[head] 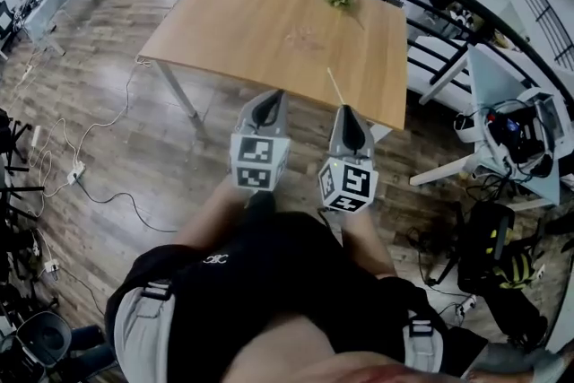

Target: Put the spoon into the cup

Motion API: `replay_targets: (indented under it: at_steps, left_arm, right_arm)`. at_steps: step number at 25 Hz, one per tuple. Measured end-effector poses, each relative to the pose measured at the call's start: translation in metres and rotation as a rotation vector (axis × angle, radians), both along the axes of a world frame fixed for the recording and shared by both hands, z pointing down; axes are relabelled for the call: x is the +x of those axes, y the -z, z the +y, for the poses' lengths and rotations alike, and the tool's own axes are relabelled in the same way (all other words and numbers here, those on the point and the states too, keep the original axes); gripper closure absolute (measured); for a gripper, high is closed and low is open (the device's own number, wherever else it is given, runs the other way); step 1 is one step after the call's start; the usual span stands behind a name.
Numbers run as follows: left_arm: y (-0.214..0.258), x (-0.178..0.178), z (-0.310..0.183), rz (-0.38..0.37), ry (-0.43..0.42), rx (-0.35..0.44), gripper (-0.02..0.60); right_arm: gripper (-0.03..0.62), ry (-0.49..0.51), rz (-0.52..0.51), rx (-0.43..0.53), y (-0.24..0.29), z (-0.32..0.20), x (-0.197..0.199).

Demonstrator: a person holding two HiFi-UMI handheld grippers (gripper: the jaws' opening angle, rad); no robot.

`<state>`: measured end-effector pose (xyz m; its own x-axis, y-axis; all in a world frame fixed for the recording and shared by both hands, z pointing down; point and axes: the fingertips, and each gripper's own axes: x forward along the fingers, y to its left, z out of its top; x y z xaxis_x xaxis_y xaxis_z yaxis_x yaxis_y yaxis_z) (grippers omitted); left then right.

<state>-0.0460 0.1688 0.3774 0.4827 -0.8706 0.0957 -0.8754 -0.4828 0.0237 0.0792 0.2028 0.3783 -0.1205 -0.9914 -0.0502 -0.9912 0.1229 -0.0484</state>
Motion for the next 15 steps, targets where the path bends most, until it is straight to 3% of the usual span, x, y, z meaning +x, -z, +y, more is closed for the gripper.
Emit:
replay_targets:
  at_steps: [15]
  left_arm:
    - [0.004, -0.038, -0.168, 0.024, -0.020, -0.038, 0.571]
  right_arm:
    - [0.583, -0.013, 0.025, -0.040, 0.005, -0.163, -0.039]
